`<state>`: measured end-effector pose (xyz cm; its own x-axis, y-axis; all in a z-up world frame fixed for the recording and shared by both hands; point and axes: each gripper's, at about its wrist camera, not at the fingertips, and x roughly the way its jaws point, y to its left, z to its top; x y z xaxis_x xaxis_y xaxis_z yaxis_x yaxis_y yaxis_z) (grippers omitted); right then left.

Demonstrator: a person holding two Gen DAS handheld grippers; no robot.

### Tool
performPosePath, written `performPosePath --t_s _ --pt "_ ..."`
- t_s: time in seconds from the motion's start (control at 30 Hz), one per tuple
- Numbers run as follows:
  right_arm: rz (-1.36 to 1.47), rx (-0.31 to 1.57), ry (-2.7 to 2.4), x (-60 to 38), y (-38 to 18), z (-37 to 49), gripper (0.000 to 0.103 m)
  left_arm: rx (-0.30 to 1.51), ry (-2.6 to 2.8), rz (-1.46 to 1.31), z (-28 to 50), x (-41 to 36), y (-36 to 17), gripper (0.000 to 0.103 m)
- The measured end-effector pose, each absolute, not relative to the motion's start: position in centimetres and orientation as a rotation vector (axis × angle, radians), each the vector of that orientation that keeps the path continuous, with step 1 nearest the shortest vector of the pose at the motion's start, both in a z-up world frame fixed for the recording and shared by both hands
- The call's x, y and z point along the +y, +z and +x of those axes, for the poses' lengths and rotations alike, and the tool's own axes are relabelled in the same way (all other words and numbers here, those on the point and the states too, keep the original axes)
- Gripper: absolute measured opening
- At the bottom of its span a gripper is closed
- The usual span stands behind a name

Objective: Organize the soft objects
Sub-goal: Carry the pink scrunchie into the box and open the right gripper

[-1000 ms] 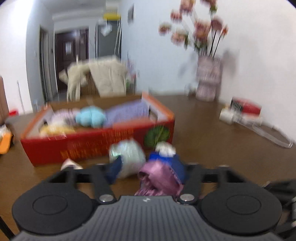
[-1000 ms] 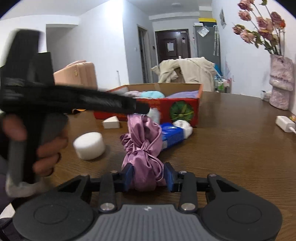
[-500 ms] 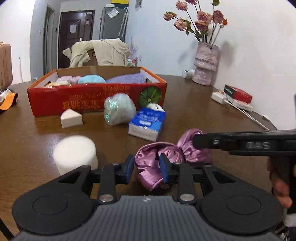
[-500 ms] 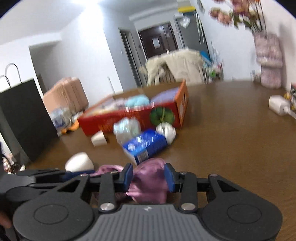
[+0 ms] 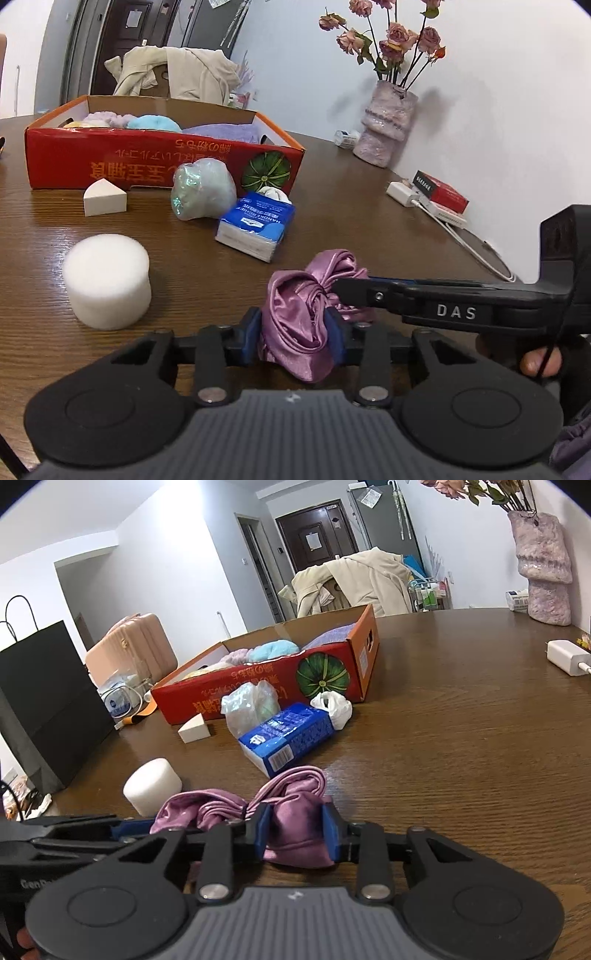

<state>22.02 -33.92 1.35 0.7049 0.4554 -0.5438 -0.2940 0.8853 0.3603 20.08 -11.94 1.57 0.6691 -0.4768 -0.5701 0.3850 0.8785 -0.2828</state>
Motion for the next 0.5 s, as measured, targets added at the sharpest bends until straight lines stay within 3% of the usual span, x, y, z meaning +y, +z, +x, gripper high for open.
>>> performPosePath --t_s 0.23,0.5 --pt "0.266 0.661 0.449 -33.7 2.8 22.3 0.016 0.624 -0.530 -0.130 20.0 -11.6 2.8 0.013" --pt "0.268 0.526 0.518 -31.6 9.0 26.5 0.015 0.500 -0.547 -0.181 25.3 -7.7 9.3 0.011"
